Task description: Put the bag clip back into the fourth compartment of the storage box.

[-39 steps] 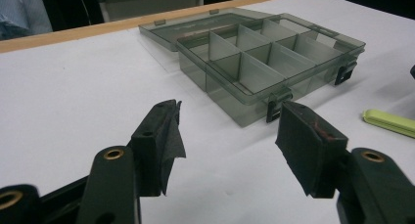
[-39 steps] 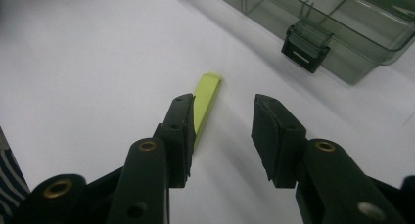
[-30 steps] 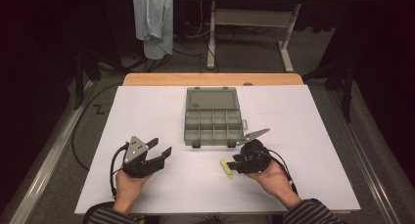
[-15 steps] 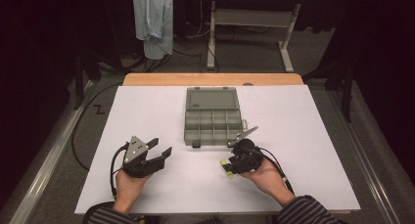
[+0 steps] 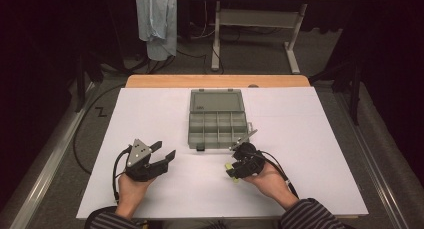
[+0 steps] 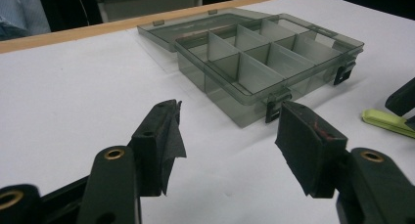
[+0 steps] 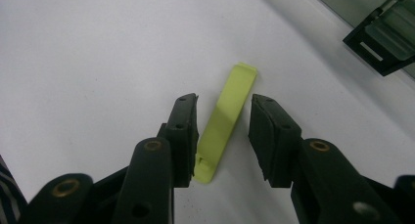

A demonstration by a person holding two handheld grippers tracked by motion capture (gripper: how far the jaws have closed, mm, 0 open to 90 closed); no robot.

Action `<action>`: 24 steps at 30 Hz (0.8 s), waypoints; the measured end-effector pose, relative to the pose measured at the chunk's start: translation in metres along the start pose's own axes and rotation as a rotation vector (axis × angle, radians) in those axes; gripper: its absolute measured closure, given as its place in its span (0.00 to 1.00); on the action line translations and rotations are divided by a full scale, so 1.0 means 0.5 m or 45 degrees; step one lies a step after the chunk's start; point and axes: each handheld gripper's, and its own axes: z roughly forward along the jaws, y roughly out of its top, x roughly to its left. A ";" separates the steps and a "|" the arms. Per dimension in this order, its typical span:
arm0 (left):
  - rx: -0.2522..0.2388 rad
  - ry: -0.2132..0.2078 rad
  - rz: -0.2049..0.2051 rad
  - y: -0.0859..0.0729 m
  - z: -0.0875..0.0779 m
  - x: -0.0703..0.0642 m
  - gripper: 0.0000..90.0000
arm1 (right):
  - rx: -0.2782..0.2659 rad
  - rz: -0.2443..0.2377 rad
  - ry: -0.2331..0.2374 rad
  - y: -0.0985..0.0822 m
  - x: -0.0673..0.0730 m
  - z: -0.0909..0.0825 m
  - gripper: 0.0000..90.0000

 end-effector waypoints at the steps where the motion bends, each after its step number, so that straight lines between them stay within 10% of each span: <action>1: 0.000 0.000 0.000 0.000 0.000 0.000 0.46 | 0.009 0.005 0.001 0.000 0.001 0.000 0.74; 24: 0.004 0.007 0.012 0.000 0.000 -0.001 0.46 | 0.034 -0.023 0.012 -0.001 0.002 0.003 0.88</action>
